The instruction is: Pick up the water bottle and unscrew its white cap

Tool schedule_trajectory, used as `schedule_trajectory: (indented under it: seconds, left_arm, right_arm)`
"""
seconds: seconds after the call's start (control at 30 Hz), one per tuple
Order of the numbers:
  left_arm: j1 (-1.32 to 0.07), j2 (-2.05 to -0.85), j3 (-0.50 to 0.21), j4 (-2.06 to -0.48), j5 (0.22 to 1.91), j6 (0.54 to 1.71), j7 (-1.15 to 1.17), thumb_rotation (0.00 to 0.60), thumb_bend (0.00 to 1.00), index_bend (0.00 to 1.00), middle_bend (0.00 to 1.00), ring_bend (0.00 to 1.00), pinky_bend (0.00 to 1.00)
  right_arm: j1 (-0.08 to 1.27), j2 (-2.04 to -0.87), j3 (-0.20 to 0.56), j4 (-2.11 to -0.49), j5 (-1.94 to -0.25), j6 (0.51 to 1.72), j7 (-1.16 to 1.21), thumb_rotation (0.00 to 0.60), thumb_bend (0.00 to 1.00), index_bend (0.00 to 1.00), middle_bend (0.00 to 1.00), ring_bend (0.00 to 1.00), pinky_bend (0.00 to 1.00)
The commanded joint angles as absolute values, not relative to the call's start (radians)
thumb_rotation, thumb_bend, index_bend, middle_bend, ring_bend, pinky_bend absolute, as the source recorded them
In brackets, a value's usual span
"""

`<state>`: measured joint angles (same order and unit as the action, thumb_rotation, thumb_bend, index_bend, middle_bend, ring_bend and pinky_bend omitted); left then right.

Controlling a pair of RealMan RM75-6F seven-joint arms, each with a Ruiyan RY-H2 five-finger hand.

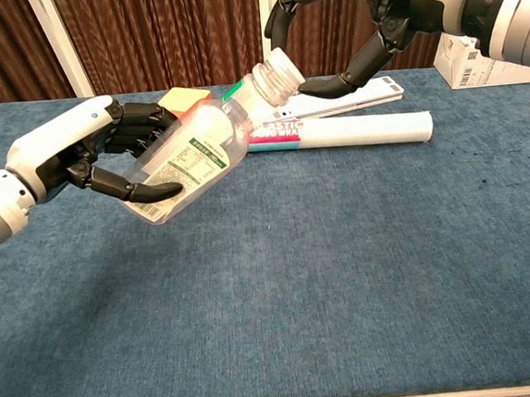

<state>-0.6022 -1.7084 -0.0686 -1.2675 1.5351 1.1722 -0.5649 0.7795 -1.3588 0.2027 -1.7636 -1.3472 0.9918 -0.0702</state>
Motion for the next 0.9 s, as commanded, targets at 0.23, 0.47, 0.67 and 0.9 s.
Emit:
schedule_trajectory:
  seconds: [0.23,0.47,0.67,0.9]
  left_arm:
    - [-0.595,-1.698,-0.061,-1.22,1.52,1.158,-0.495,0.6,0.37,0.51,0.55,0.43,0.47]
    - [-0.58,-1.69,-0.048,-1.173,1.452,1.099,-0.172,0.6,0.38,0.5,0.53,0.41,0.41]
    - [-0.576,-1.668,-0.055,-1.243,1.359,1.022,0.006,0.6,0.31,0.27,0.32,0.22,0.28]
    - [-0.556,-1.654,-0.074,-1.299,1.32,1.047,0.072,0.6,0.22,0.13,0.22,0.13,0.22]
  right_arm:
    - [0.757,-1.317,0.207,-1.786,-1.35,1.017,-0.053,0.6,0.3,0.51,0.22,0.0,0.0]
    - [0.729,-1.251,0.184,-1.794,-1.307,0.992,-0.057,0.6,0.3,0.51,0.22,0.0,0.0]
    - [0.724,-1.239,0.147,-1.776,-1.279,0.943,-0.084,0.6,0.3,0.51,0.22,0.0,0.0]
    - [0.737,-1.29,0.103,-1.713,-1.268,0.893,-0.154,0.6,0.3,0.51,0.22,0.0,0.0]
